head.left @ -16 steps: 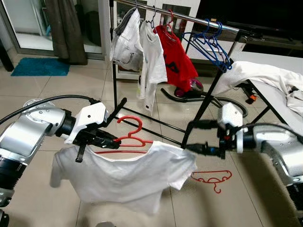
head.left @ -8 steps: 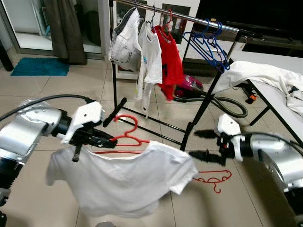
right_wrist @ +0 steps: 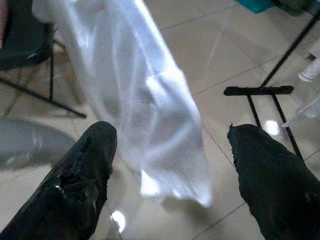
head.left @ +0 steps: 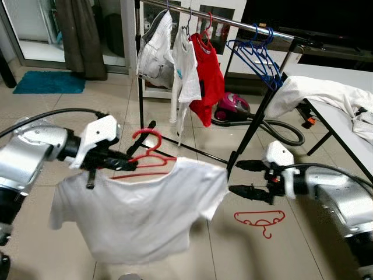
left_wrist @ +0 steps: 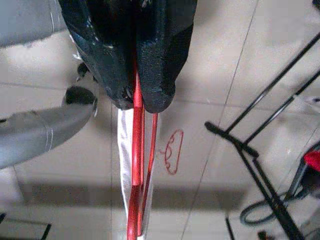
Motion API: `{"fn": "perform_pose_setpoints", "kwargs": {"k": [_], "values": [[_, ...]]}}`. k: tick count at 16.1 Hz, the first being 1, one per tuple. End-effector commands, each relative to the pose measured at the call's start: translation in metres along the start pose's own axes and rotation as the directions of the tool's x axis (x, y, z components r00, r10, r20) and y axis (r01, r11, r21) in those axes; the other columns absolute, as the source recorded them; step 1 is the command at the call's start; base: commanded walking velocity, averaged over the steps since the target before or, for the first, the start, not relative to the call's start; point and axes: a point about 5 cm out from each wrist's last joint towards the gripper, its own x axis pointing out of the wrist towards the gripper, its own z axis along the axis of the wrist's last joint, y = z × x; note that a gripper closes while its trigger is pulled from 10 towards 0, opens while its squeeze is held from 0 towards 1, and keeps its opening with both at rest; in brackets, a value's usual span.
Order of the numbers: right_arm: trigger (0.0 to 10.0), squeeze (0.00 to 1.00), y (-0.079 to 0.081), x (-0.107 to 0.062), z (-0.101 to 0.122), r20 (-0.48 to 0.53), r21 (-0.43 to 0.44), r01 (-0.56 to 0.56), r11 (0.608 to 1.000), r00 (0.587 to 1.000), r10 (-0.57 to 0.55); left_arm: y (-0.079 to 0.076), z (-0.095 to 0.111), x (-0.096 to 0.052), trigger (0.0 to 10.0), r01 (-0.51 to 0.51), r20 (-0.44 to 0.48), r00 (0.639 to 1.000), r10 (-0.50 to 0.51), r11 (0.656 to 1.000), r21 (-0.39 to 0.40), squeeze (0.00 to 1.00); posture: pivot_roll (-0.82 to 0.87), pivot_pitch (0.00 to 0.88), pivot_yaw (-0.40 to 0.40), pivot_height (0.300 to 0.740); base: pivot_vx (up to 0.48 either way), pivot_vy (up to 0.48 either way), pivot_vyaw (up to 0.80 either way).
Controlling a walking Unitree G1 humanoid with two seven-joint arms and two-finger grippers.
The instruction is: Hang hanger
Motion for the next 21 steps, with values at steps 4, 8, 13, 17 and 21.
{"fn": "perform_pose_setpoints", "kwargs": {"k": [4, 8, 13, 17, 21], "values": [[10.0, 0.0, -0.004, 0.012, -0.006, 0.035, 0.098, 0.097, 0.99, 0.994, -0.101, 0.003, 0.018, 0.007, 0.0, 0.004, 0.055, 0.998, -0.008, 0.998, 0.06, 0.0, 0.07, 0.0, -0.104, 0.74, 0.0, 0.0, 0.0], [9.9, 0.0, -0.001, 0.012, -0.015, 0.037, 0.155, 0.12, 0.981, 0.991, -0.127, 0.004, 0.021, 0.011, 0.0, 0.013, 0.067, 0.998, -0.017, 0.998, 0.065, 0.0, 0.05, 0.0, -0.089, 0.74, 0.0, 0.0, 0.0], [0.0, 0.0, -0.002, 0.012, -0.019, 0.036, 0.17, 0.129, 0.977, 0.99, -0.137, 0.004, 0.021, 0.01, 0.0, 0.017, 0.064, 0.998, -0.022, 0.998, 0.068, 0.0, 0.05, 0.0, -0.087, 0.74, 0.0, 0.0, 0.0], [0.0, 0.0, -0.004, 0.012, -0.015, 0.052, 0.168, 0.124, 0.978, 0.989, -0.135, 0.002, 0.021, 0.01, 0.0, 0.024, 0.059, 0.998, -0.028, 0.998, 0.066, 0.0, 0.06, 0.0, -0.092, 0.74, 0.0, 0.0, 0.0], [0.0, 0.0, -0.005, 0.01, -0.015, 0.053, 0.166, 0.121, 0.979, 0.99, -0.131, 0.001, 0.02, 0.009, 0.0, 0.023, 0.056, 0.998, -0.026, 0.998, 0.064, 0.0, 0.06, 0.0, -0.092, 0.74, 0.0, 0.0, 0.0]]}}
